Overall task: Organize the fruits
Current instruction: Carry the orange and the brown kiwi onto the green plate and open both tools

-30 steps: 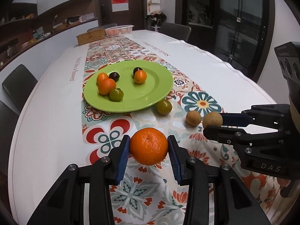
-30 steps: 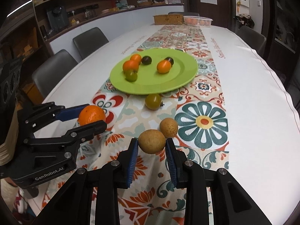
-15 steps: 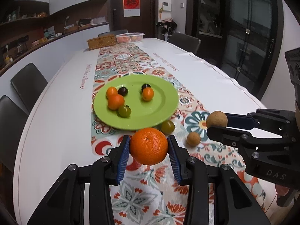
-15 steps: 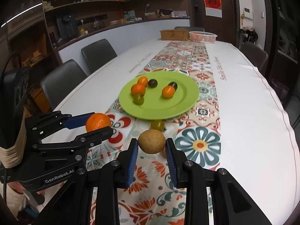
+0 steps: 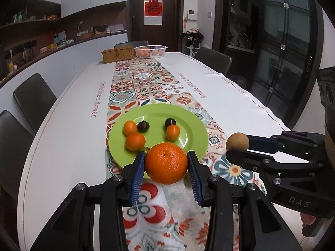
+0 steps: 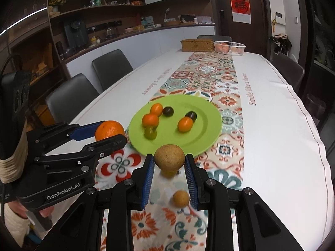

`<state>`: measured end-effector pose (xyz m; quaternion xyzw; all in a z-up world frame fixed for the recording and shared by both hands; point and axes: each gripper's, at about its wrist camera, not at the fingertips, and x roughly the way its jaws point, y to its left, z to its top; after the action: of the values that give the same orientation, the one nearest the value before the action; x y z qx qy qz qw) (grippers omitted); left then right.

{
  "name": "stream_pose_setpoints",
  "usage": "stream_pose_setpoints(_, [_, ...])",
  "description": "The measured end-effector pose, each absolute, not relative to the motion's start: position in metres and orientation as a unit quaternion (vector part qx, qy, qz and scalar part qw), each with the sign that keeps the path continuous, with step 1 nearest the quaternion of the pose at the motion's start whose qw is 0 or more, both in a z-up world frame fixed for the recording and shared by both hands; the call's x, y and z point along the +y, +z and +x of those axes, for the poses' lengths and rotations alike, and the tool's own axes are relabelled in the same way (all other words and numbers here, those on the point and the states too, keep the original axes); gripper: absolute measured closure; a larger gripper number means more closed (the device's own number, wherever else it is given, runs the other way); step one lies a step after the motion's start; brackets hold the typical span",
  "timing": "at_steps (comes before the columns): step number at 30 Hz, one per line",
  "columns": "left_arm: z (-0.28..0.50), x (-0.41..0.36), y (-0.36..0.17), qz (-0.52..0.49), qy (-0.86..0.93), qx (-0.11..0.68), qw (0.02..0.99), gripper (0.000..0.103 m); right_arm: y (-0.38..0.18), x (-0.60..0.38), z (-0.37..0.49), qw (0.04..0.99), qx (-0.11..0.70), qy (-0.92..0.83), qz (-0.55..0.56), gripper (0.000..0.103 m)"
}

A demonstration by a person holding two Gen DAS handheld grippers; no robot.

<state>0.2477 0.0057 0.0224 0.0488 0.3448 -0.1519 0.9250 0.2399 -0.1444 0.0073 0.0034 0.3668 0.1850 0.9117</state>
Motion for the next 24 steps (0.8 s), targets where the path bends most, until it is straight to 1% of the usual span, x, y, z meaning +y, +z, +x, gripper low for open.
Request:
stream_pose_setpoints(10, [0.282, 0.01, 0.02, 0.038, -0.142, 0.348, 0.926, 0.063, 0.013, -0.142, 0.277, 0.914, 0.36, 0.186, -0.008, 0.072])
stream_pose_setpoints(24, [0.336, 0.004, 0.003, 0.035, -0.157, 0.371, 0.915, 0.063, -0.002, -0.141, 0.328, 0.902, 0.389, 0.185, -0.023, 0.072])
